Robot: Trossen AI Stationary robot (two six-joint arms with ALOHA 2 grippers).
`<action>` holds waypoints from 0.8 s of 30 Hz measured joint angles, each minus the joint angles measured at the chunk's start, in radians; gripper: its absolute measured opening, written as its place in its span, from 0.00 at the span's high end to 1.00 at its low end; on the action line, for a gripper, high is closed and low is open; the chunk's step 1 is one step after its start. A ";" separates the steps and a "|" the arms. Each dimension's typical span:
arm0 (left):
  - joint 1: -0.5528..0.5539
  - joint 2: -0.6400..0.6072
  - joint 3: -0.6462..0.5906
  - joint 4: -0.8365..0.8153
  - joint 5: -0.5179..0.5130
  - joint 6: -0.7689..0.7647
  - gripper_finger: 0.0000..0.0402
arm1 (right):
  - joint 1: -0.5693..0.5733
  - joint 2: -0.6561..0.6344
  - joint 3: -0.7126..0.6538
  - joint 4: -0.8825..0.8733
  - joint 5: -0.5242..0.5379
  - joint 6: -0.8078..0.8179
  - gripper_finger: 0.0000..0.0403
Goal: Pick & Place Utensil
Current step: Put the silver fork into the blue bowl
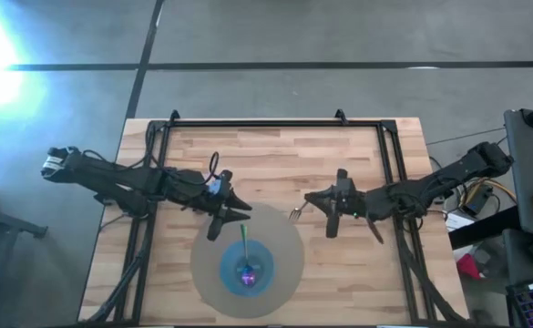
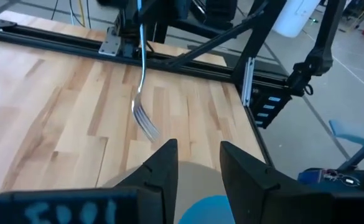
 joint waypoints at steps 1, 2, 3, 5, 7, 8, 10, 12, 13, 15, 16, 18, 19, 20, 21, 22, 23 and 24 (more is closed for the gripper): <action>0.000 0.000 0.000 0.000 0.000 0.006 0.73 | -0.005 0.009 -0.017 0.029 -0.005 0.031 0.98; -0.002 0.000 0.000 0.000 -0.001 0.012 0.73 | -0.008 0.020 -0.036 0.063 -0.007 0.057 0.98; -0.003 0.000 0.000 0.000 -0.001 0.015 0.73 | -0.012 0.034 -0.056 0.104 -0.013 0.085 0.98; -0.006 0.000 0.000 0.000 -0.001 0.015 0.73 | -0.014 0.057 -0.092 0.183 -0.024 0.131 0.98; -0.009 0.000 0.000 -0.002 -0.002 0.015 0.73 | -0.015 0.083 -0.122 0.278 -0.039 0.173 0.98; -0.010 0.000 0.000 -0.004 -0.001 0.015 0.73 | -0.016 0.098 -0.135 0.326 -0.046 0.189 0.98; -0.011 0.000 -0.001 -0.006 -0.001 0.015 0.73 | -0.016 0.132 -0.155 0.416 -0.060 0.223 0.98; -0.011 0.000 -0.001 -0.007 -0.001 0.015 0.73 | -0.016 0.177 -0.164 0.502 -0.068 0.243 0.98; -0.011 0.000 -0.001 -0.007 -0.001 0.015 0.73 | -0.016 0.200 -0.165 0.533 -0.070 0.254 0.98; -0.011 0.000 -0.001 -0.008 -0.001 0.015 0.73 | -0.016 0.254 -0.161 0.592 -0.078 0.280 0.98; -0.011 0.000 -0.001 -0.009 -0.001 0.014 0.73 | -0.016 0.281 -0.156 0.610 -0.090 0.291 0.98; -0.011 0.000 -0.001 -0.015 -0.001 0.014 0.73 | -0.016 0.340 -0.137 0.647 -0.112 0.309 0.98; -0.011 0.000 -0.001 -0.016 -0.001 0.015 0.73 | -0.015 0.365 -0.127 0.665 -0.120 0.322 0.98; -0.011 0.000 -0.002 -0.016 -0.001 0.014 0.73 | -0.015 0.391 -0.117 0.677 -0.123 0.336 0.98; -0.011 0.000 -0.002 -0.016 -0.001 0.014 0.73 | -0.015 0.417 -0.105 0.684 -0.125 0.349 0.98; -0.011 0.000 -0.002 -0.016 -0.001 0.014 0.73 | -0.015 0.443 -0.094 0.694 -0.127 0.356 0.98; -0.011 0.000 -0.002 -0.016 -0.001 0.014 0.73 | -0.015 0.467 -0.084 0.694 -0.128 0.364 0.98; -0.011 0.000 -0.002 -0.017 -0.001 0.014 0.73 | -0.015 0.489 -0.073 0.692 -0.136 0.375 0.98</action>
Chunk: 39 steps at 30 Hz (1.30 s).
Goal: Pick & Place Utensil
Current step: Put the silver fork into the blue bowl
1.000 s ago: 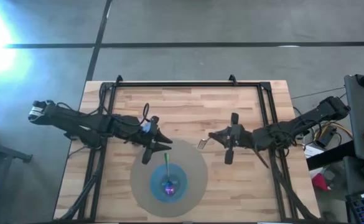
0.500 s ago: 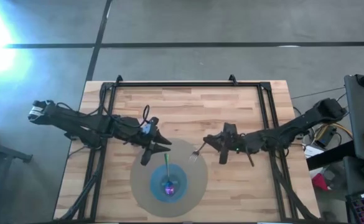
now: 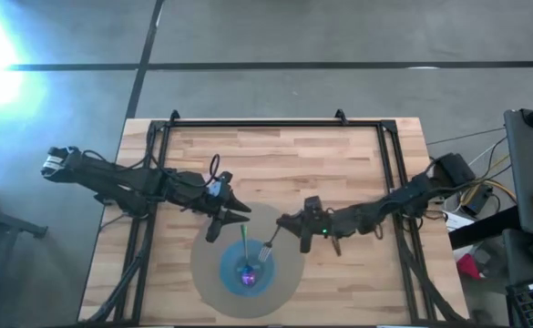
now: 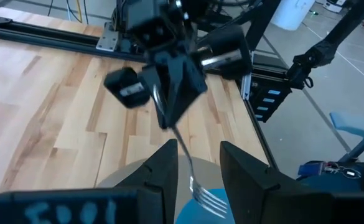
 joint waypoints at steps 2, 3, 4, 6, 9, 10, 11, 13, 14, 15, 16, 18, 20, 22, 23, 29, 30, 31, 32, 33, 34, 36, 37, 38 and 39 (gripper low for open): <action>0.000 0.000 0.000 -0.006 0.000 0.000 0.73 | -0.001 0.042 0.027 0.002 -0.014 0.016 0.98; 0.000 0.000 0.000 -0.006 0.000 0.000 0.73 | -0.001 0.058 0.037 0.003 -0.016 0.022 0.98; 0.000 0.000 0.000 -0.006 0.000 0.000 0.73 | -0.002 0.075 0.046 0.003 -0.026 0.028 0.98; 0.000 0.000 0.000 -0.006 0.000 0.000 0.73 | -0.004 0.102 0.063 0.003 -0.051 0.038 0.98; 0.000 0.000 0.000 -0.006 0.000 -0.001 0.73 | -0.005 0.136 0.085 0.001 -0.060 0.042 0.98; 0.000 0.000 0.000 -0.006 0.000 -0.001 0.73 | -0.005 0.146 0.090 0.002 -0.062 0.042 0.98; 0.000 0.000 0.000 -0.005 0.000 -0.001 0.73 | -0.005 0.155 0.097 0.003 -0.065 0.042 0.98; 0.000 0.000 0.000 -0.006 0.000 -0.001 0.73 | -0.005 0.172 0.099 0.002 -0.069 0.042 0.98; 0.000 0.000 0.000 -0.006 0.000 -0.002 0.73 | -0.005 0.182 0.102 0.001 -0.069 0.042 0.98; 0.000 0.000 0.000 -0.006 0.000 -0.002 0.73 | -0.005 0.191 0.105 0.001 -0.070 0.044 0.98; 0.000 0.000 0.000 -0.006 0.000 -0.003 0.73 | -0.005 0.198 0.105 0.000 -0.071 0.049 0.98; 0.000 0.000 0.000 -0.006 0.000 -0.004 0.73 | -0.006 0.219 0.109 0.002 -0.079 0.062 0.98; 0.000 0.000 0.000 -0.006 0.000 -0.005 0.73 | -0.006 0.236 0.113 0.001 -0.085 0.071 0.98; 0.000 0.000 0.000 -0.005 0.000 -0.005 0.73 | -0.008 0.256 0.125 0.002 -0.085 0.075 0.98; 0.000 0.000 0.000 -0.006 0.000 -0.005 0.73 | -0.009 0.265 0.128 0.002 -0.088 0.075 0.98; 0.000 0.000 0.000 -0.004 0.000 -0.007 0.73 | -0.015 0.298 0.148 -0.002 -0.100 0.063 0.98; 0.000 0.000 0.000 -0.003 0.000 -0.007 0.73 | -0.018 0.303 0.151 -0.001 -0.110 0.061 0.98; 0.000 0.000 0.000 -0.003 0.000 -0.007 0.73 | -0.020 0.306 0.153 -0.001 -0.115 0.063 0.98; 0.000 0.000 0.000 -0.003 0.000 -0.007 0.73 | -0.023 0.308 0.153 -0.001 -0.120 0.064 0.98; 0.000 0.000 0.000 -0.003 0.000 -0.007 0.73 | -0.023 0.315 0.153 0.002 -0.123 0.068 0.98; 0.000 0.000 0.000 -0.003 0.000 -0.007 0.73 | -0.025 0.321 0.153 0.007 -0.129 0.073 0.98; 0.000 0.000 0.000 -0.003 0.000 -0.008 0.73 | -0.027 0.327 0.153 0.007 -0.144 0.081 0.98; 0.000 0.000 0.000 -0.003 0.000 -0.008 0.73 | -0.027 0.333 0.156 0.008 -0.144 0.081 0.98; 0.000 0.000 0.000 -0.003 0.000 -0.008 0.73 | -0.027 0.337 0.161 0.011 -0.145 0.081 0.98; 0.000 0.000 0.000 -0.003 0.000 -0.008 0.73 | -0.027 0.340 0.163 0.010 -0.147 0.082 0.98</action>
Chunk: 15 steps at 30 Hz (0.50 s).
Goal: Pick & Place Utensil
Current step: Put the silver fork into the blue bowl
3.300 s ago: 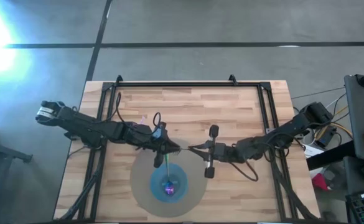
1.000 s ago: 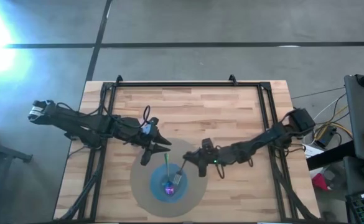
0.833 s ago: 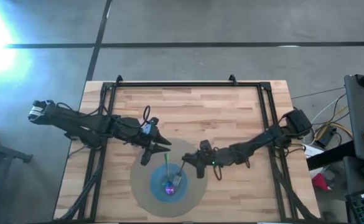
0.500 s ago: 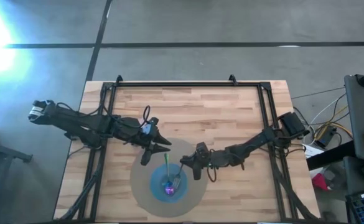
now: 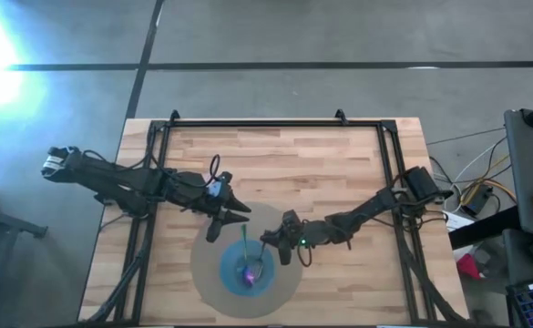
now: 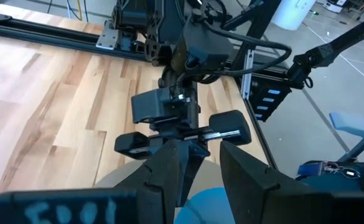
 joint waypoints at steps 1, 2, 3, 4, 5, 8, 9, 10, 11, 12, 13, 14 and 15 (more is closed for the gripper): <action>0.000 0.000 0.000 0.000 0.000 0.000 0.73 | 0.000 0.005 0.002 -0.001 -0.001 0.000 0.98; 0.000 0.000 0.000 0.000 0.000 0.000 0.73 | 0.000 0.010 0.009 0.000 -0.002 -0.002 0.98; 0.000 0.000 0.000 0.000 0.000 0.000 0.73 | 0.000 0.011 0.011 0.001 -0.005 -0.003 0.98; 0.000 0.000 0.000 -0.001 0.000 -0.001 0.73 | 0.000 0.012 0.011 -0.001 -0.005 -0.003 0.98; 0.000 0.000 0.000 -0.001 0.000 -0.001 0.73 | 0.000 0.012 0.013 -0.004 -0.009 -0.010 0.98; 0.000 0.000 0.000 -0.003 0.000 -0.001 0.73 | 0.000 0.008 0.016 -0.010 -0.012 -0.028 0.97; 0.000 0.000 0.000 -0.003 0.000 -0.001 0.73 | 0.000 0.007 0.016 -0.014 -0.012 -0.029 0.96; 0.000 0.000 0.000 -0.003 0.000 -0.001 0.73 | 0.000 0.007 0.016 -0.015 -0.012 -0.031 0.96; 0.000 0.000 0.000 -0.003 0.000 -0.001 0.73 | 0.000 0.007 0.016 -0.020 -0.013 -0.035 0.94; 0.000 0.000 0.000 -0.003 0.000 -0.001 0.73 | 0.000 0.007 0.015 -0.023 -0.013 -0.037 0.93; 0.000 0.000 0.000 -0.003 0.000 -0.001 0.73 | 0.000 0.007 0.014 -0.031 -0.013 -0.037 0.92; 0.000 0.000 0.000 -0.004 0.000 -0.001 0.73 | 0.000 0.007 0.015 -0.040 -0.013 -0.035 0.90; 0.000 0.000 0.000 -0.003 0.000 -0.001 0.73 | 0.000 0.007 0.015 -0.051 -0.013 -0.029 0.88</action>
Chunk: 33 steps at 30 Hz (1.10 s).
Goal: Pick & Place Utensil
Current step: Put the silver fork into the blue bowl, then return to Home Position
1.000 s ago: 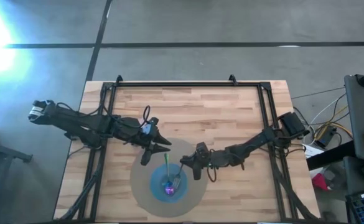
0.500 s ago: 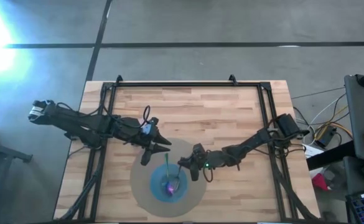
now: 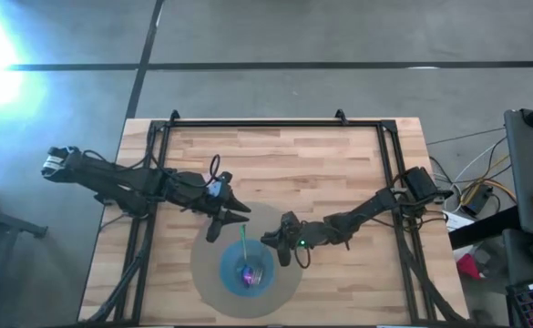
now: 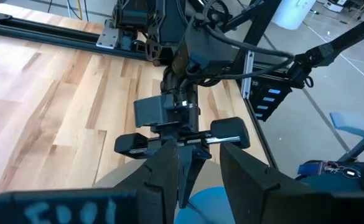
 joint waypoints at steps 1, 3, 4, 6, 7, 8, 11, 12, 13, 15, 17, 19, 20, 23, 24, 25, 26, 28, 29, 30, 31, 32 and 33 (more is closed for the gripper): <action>0.000 0.000 0.000 0.000 0.000 0.000 0.73 | 0.000 0.000 0.000 -0.008 0.000 0.002 0.87; 0.000 0.000 0.000 0.000 0.000 0.000 0.73 | 0.000 0.000 0.000 -0.014 -0.001 0.003 0.83; 0.000 0.000 0.000 0.000 0.000 0.000 0.73 | 0.000 0.000 -0.001 -0.012 -0.001 0.003 0.82; 0.000 0.000 0.000 0.000 0.000 0.000 0.73 | 0.000 -0.004 -0.001 -0.011 -0.001 0.003 0.78; 0.000 0.000 0.000 -0.001 0.000 0.000 0.73 | 0.000 -0.005 -0.001 -0.011 -0.001 0.003 0.77; 0.000 0.000 0.000 -0.001 0.000 0.000 0.73 | 0.000 -0.006 -0.001 -0.010 -0.001 0.003 0.75; 0.000 0.000 0.000 -0.001 0.000 0.000 0.73 | 0.000 -0.015 -0.001 -0.017 -0.001 -0.001 0.71; 0.000 0.000 0.000 -0.001 0.000 0.000 0.73 | -0.001 -0.017 0.000 -0.018 0.000 -0.008 0.69; 0.000 0.000 0.000 -0.001 0.000 0.000 0.73 | -0.003 -0.022 -0.001 -0.026 -0.001 -0.017 0.68; 0.000 0.000 0.000 -0.002 0.000 0.000 0.73 | -0.008 -0.038 -0.001 -0.062 -0.001 -0.026 0.66; 0.000 0.000 0.000 -0.002 0.000 0.000 0.73 | -0.015 -0.057 -0.001 -0.099 -0.002 -0.029 0.64; 0.000 0.000 0.000 -0.003 0.000 0.000 0.73 | -0.023 -0.076 -0.001 -0.143 -0.001 -0.030 0.62; 0.000 0.000 0.000 -0.004 0.000 0.000 0.73 | -0.026 -0.084 -0.002 -0.161 -0.001 -0.031 0.61; 0.000 0.000 0.000 -0.004 0.000 0.000 0.73 | -0.032 -0.109 -0.002 -0.200 -0.002 -0.051 0.59; 0.000 0.000 0.000 -0.004 0.000 0.000 0.73 | -0.034 -0.119 -0.002 -0.206 -0.002 -0.060 0.59; 0.000 0.000 0.000 -0.004 0.000 0.000 0.73 | -0.035 -0.129 -0.002 -0.209 -0.002 -0.075 0.58; 0.000 0.000 0.000 -0.005 0.000 0.001 0.73 | -0.035 -0.141 -0.002 -0.217 -0.002 -0.087 0.58; 0.000 -0.005 0.000 -0.006 0.000 0.004 0.73 | -0.035 -0.167 -0.002 -0.234 -0.003 -0.117 0.57; 0.000 -0.010 0.000 -0.006 0.000 0.005 0.73 | -0.035 -0.180 -0.002 -0.238 -0.007 -0.134 0.57; 0.000 -0.016 0.000 -0.006 0.000 0.006 0.73 | -0.035 -0.201 -0.002 -0.258 -0.010 -0.149 0.57; 0.000 -0.024 0.000 -0.005 0.000 0.006 0.73 | -0.035 -0.219 -0.002 -0.274 -0.010 -0.160 0.57; 0.000 -0.035 0.000 -0.005 0.000 0.009 0.73 | -0.036 -0.239 -0.002 -0.288 -0.010 -0.176 0.57; 0.000 -0.046 0.000 -0.007 0.000 0.017 0.73 | -0.036 -0.263 -0.002 -0.315 -0.010 -0.198 0.57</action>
